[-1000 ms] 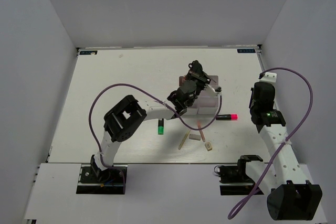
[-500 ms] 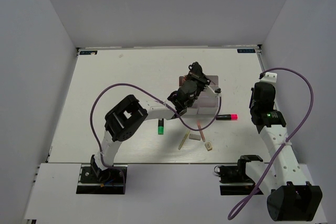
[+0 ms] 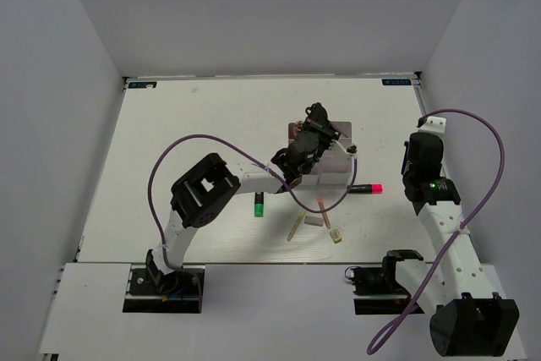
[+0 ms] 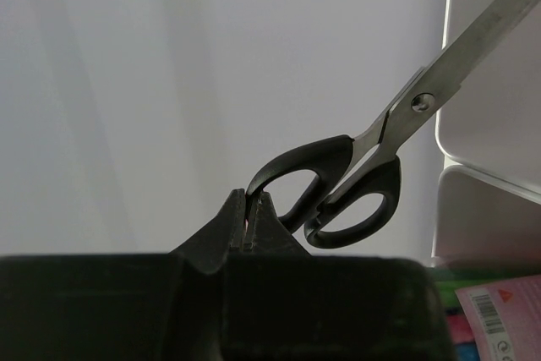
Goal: Sort the stationery into containers
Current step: Place the stationery in the storage box.
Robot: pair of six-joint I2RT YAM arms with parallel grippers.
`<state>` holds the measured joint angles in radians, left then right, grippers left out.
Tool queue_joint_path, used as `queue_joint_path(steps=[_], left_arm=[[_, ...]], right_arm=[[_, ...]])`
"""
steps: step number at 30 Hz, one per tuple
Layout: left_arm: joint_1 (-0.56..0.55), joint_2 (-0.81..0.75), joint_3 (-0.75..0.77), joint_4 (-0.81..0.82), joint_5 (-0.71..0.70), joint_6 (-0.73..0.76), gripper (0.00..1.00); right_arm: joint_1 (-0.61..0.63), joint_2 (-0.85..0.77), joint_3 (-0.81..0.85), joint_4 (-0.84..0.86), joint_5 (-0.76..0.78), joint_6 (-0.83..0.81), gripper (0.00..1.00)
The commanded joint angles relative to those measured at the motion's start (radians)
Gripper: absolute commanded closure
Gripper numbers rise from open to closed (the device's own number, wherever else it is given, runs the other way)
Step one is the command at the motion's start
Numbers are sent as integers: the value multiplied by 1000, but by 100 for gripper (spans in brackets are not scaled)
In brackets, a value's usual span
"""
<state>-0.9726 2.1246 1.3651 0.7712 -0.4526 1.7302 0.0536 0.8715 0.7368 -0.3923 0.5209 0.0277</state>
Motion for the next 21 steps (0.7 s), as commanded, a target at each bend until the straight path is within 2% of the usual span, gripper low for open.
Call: queue_joint_path(steps=[1, 13, 21], left_arm=[[-17, -6, -8, 30, 32, -14, 100], [-18, -15, -26, 50, 46, -11, 95], [-21, -17, -44, 46, 55, 5, 95]], right_arm=[[3, -14, 19, 35, 16, 17, 89], [0, -14, 18, 38, 13, 15, 89], [3, -16, 16, 35, 13, 15, 89]])
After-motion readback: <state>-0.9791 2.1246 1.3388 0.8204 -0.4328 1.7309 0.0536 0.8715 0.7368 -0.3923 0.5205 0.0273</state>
